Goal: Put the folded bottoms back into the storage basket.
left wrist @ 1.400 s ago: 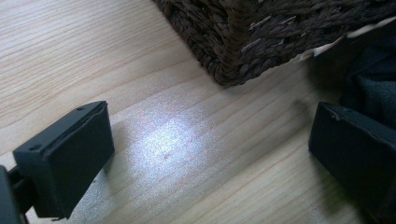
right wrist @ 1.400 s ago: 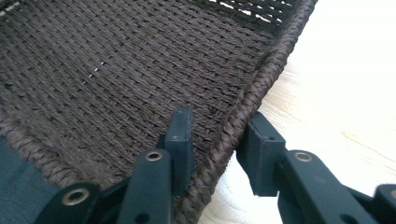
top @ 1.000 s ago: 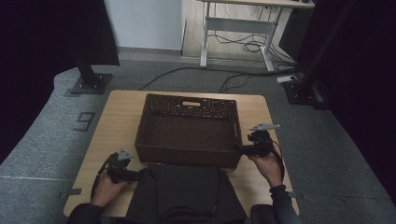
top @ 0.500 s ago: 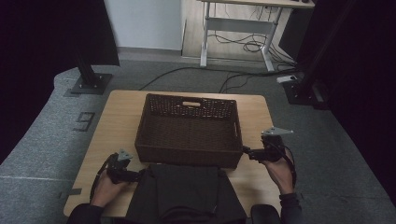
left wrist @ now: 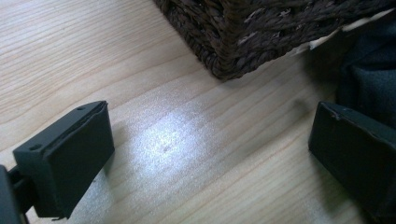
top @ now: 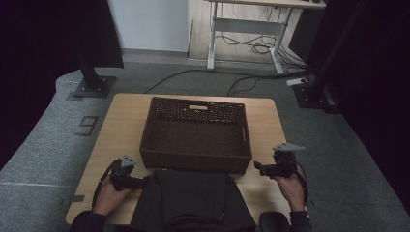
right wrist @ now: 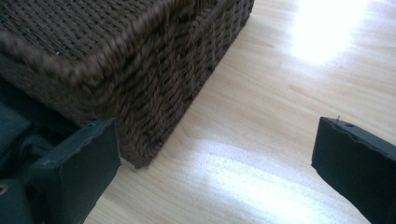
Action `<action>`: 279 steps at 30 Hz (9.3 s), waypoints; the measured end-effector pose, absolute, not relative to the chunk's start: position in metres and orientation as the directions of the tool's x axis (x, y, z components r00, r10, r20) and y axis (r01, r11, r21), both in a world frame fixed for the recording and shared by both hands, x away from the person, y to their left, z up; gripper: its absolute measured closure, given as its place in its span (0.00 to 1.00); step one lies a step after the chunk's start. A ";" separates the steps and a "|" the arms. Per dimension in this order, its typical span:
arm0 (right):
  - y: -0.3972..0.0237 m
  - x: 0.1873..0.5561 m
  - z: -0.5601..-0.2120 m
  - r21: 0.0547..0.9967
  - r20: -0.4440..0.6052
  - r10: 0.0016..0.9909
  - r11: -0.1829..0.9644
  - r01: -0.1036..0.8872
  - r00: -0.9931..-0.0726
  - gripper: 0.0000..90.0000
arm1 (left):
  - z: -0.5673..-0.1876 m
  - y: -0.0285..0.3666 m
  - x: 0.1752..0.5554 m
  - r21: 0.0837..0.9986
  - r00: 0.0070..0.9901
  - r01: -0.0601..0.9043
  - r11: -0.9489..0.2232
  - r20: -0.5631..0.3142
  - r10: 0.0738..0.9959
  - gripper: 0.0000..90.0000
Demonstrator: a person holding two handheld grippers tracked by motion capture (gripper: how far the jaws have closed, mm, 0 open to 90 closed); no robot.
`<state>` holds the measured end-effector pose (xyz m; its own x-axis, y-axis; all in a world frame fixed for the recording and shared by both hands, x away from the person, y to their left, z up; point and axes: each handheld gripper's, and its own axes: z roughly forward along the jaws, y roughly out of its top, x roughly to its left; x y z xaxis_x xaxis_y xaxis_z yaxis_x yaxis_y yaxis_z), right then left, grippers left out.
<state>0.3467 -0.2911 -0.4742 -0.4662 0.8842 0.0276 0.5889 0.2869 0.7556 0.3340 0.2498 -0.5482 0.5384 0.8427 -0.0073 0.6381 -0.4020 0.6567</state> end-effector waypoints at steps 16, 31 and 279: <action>-0.276 0.346 -0.532 0.711 0.071 0.889 0.272 0.649 -0.452 0.04 | -0.548 0.252 0.334 0.657 0.545 0.634 -0.407 -0.006 0.839 0.00; -0.263 0.346 -0.556 0.716 0.011 0.875 0.331 0.614 -0.484 0.00 | -0.548 0.252 0.334 0.658 0.545 0.634 -0.406 -0.007 0.839 0.00; -0.177 0.440 -0.322 0.872 0.090 0.772 0.244 0.424 -0.629 0.81 | -0.325 0.184 0.470 0.819 0.751 0.521 -0.240 -0.306 0.585 0.72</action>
